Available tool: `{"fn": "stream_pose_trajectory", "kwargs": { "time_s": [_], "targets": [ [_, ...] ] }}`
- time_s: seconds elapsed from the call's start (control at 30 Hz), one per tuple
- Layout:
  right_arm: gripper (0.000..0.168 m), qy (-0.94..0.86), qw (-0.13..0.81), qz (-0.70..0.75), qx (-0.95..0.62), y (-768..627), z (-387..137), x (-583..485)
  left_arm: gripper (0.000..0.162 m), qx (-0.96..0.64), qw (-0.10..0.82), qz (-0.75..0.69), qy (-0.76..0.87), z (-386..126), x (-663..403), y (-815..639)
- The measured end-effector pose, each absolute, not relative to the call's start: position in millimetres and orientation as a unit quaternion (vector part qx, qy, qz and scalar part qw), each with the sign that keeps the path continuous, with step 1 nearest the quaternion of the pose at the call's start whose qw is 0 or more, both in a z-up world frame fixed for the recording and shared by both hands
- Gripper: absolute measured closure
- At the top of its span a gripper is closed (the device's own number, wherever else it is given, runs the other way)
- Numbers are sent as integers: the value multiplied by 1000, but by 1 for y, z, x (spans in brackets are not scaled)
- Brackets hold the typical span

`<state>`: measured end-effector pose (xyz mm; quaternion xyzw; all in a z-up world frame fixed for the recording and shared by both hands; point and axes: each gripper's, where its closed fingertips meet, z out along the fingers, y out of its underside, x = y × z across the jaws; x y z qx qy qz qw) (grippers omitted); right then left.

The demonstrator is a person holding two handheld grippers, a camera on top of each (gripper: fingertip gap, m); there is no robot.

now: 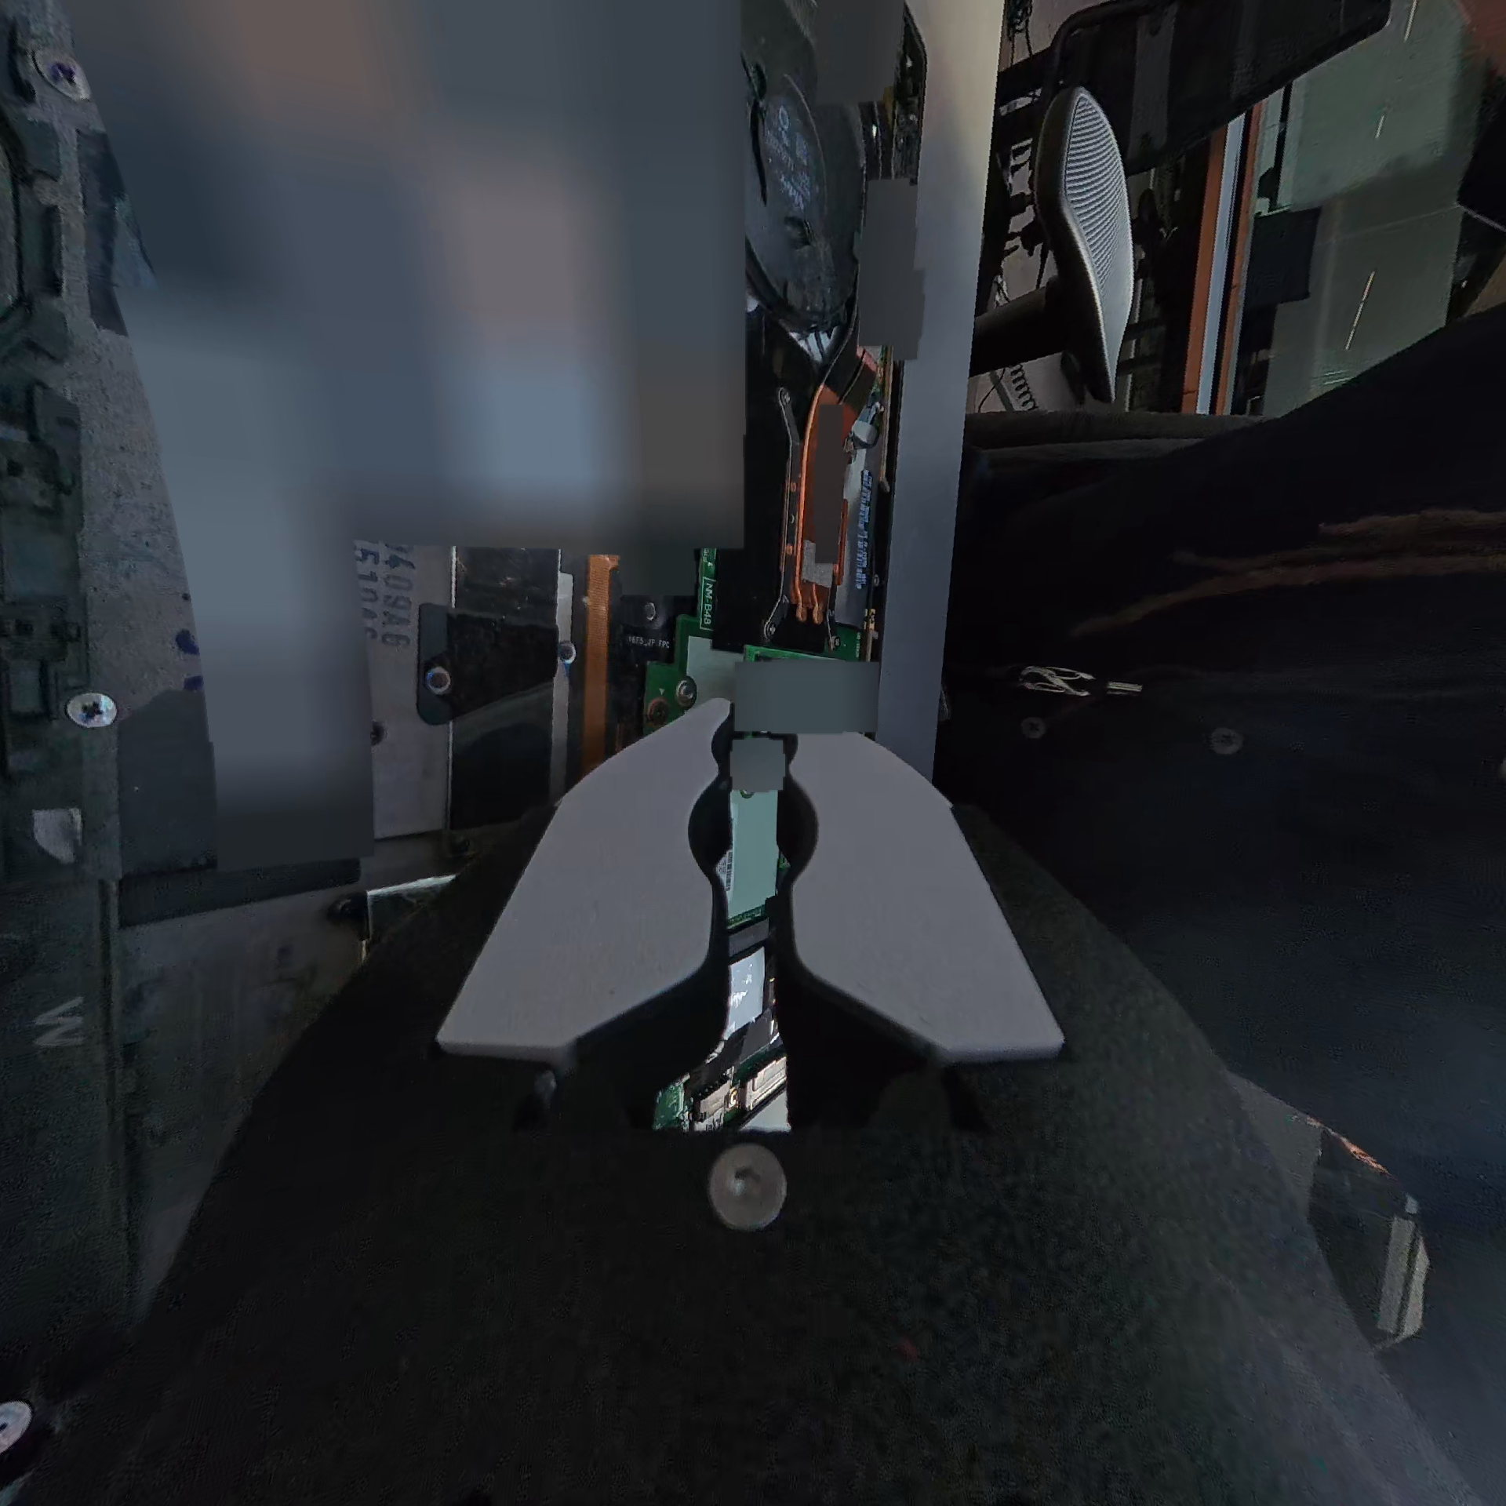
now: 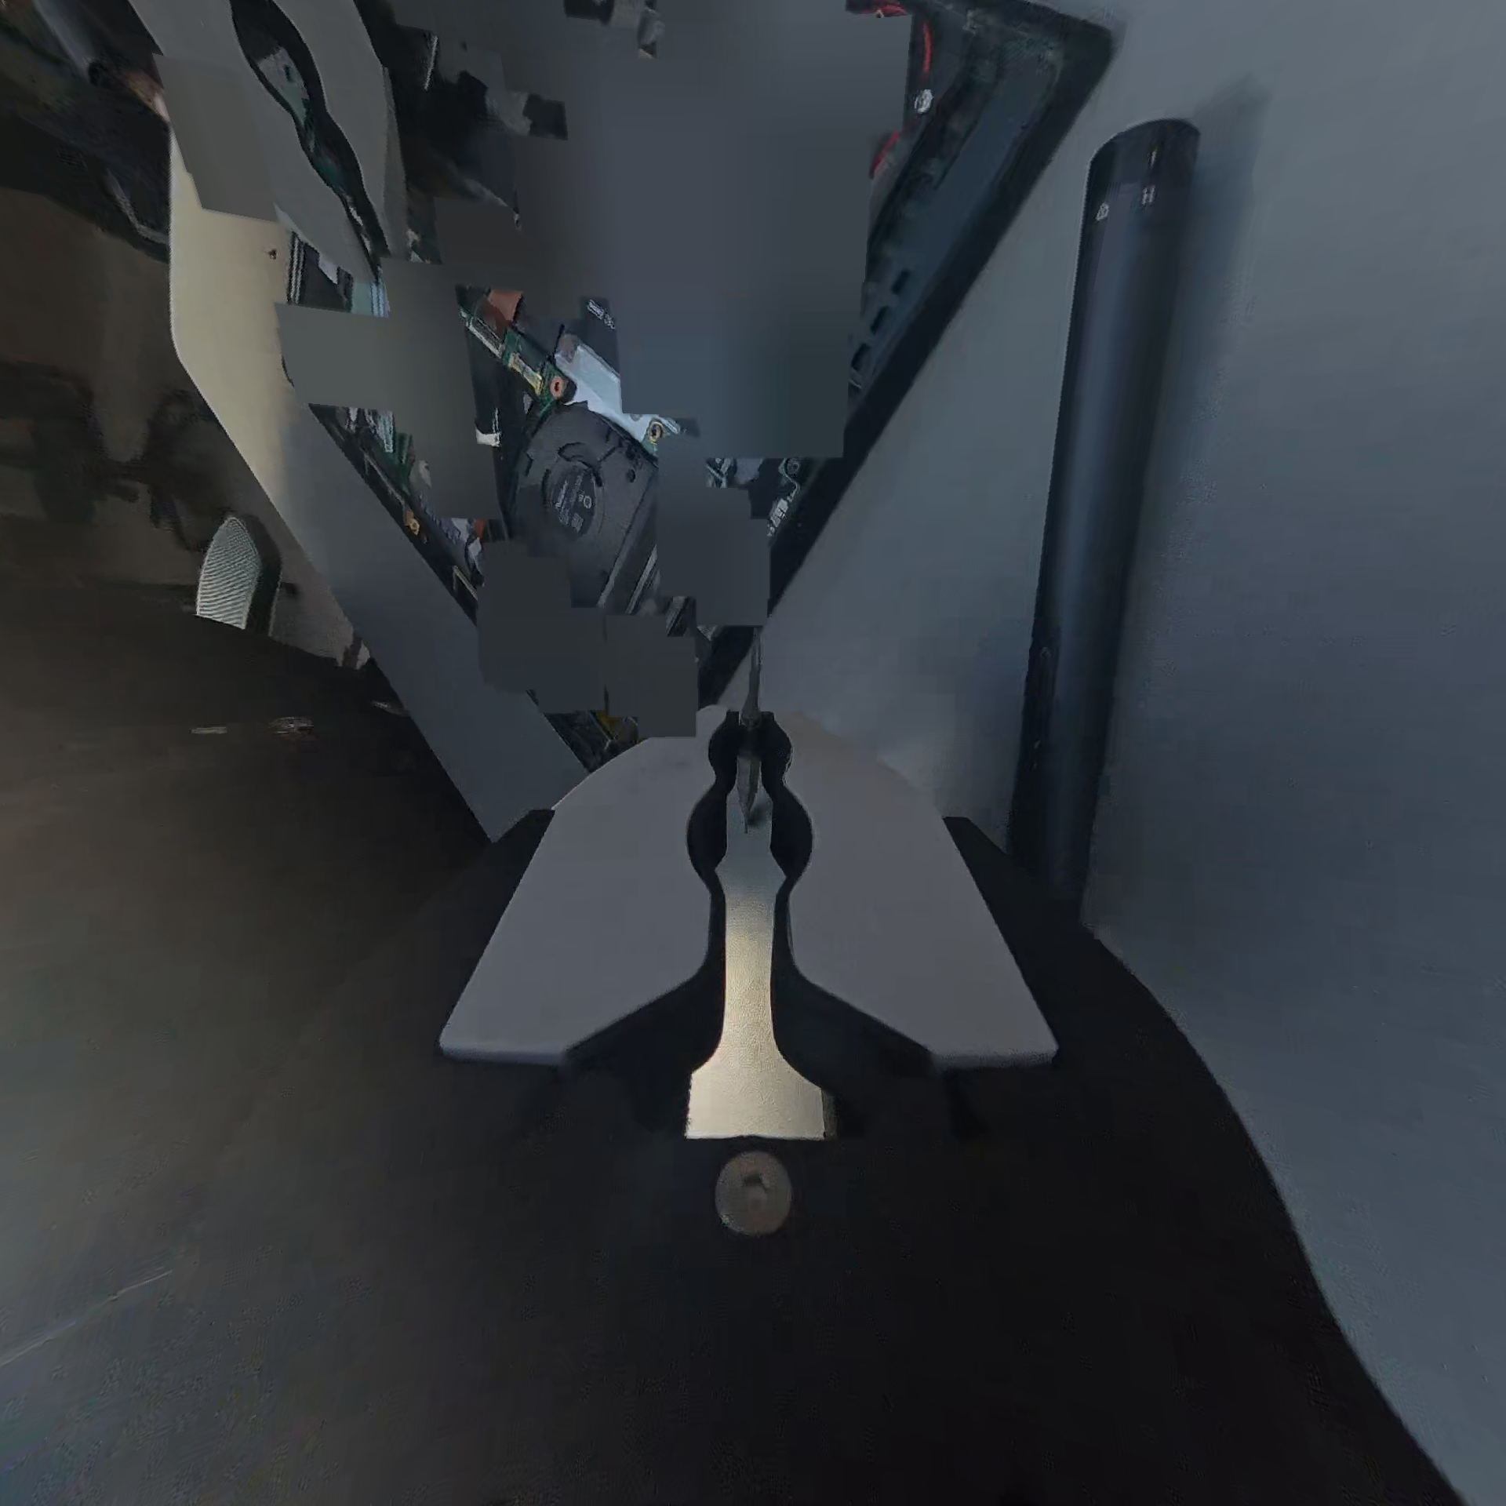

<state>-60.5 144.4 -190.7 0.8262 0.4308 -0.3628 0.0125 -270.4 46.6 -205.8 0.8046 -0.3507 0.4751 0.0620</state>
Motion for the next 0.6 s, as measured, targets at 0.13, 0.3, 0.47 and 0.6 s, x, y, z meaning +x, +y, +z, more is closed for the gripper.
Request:
{"fn": "stream_pose_trajectory", "kwargs": {
  "time_s": [0.13, 0.3, 0.47, 0.6],
  "targets": [
    [139, 426, -4, -350, 834, 147, -196, -48, 157, 807, 58, 469, -354, -207, -270, 47],
    [124, 498, -127, -305, 802, 158, -170, -70, 157, 801, 70, 479, -352, -205, -270, 47],
    [123, 579, -268, -273, 720, 113, -152, -149, 157, 802, 82, 478, -348, -206, -270, 47],
    [134, 591, -343, -294, 668, 48, -156, -211, 157, 802, 85, 483, -342, -206, -270, 47]
  ]
}}
